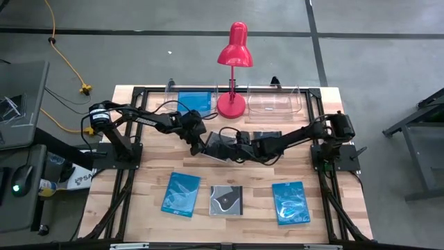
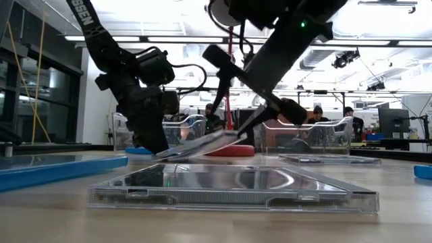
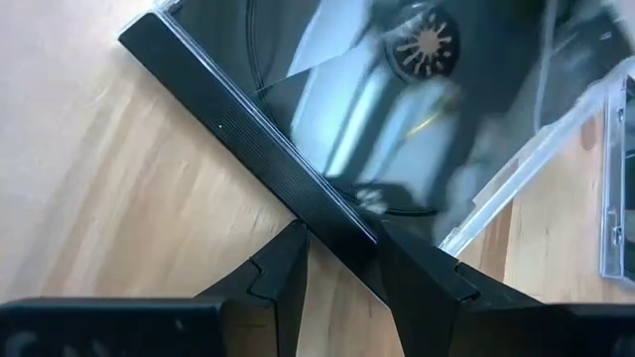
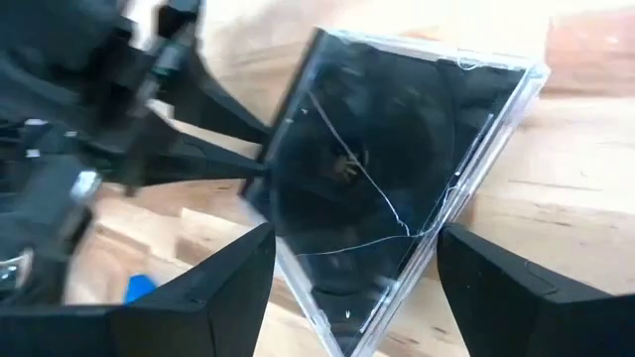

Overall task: Pick & place jewel cases by type
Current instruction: Put the left black cd case into the right transparent bin

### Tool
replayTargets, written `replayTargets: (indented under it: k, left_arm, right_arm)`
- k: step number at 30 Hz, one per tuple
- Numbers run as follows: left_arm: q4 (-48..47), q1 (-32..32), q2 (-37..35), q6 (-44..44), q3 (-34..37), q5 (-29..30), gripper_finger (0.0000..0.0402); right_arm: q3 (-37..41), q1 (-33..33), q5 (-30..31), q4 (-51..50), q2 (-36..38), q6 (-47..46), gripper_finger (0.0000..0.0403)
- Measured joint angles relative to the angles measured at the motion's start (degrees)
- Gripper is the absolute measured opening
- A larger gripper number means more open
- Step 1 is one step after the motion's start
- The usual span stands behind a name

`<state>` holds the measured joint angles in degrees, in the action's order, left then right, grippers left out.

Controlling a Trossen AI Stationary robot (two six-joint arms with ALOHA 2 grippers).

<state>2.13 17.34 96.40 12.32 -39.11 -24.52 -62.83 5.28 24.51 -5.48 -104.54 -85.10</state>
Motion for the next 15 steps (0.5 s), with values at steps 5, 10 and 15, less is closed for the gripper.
replayTargets:
  k: [5,10,15]
  left_arm:
    - [0.95,0.00,0.02,0.51,-0.07,-1.59,0.0120]
    - [2.24,-0.21,0.10,0.31,-0.20,-2.97,0.0120]
    - [6.20,-0.47,0.30,1.37,-0.24,-3.71,0.0119]
  right_arm:
    - [-0.34,-0.07,2.26,0.72,3.01,1.94,0.0252]
    - [-0.44,-0.46,2.48,2.73,4.35,4.33,0.0251]
    - [-0.34,-1.62,-1.24,7.46,3.24,6.16,0.0251]
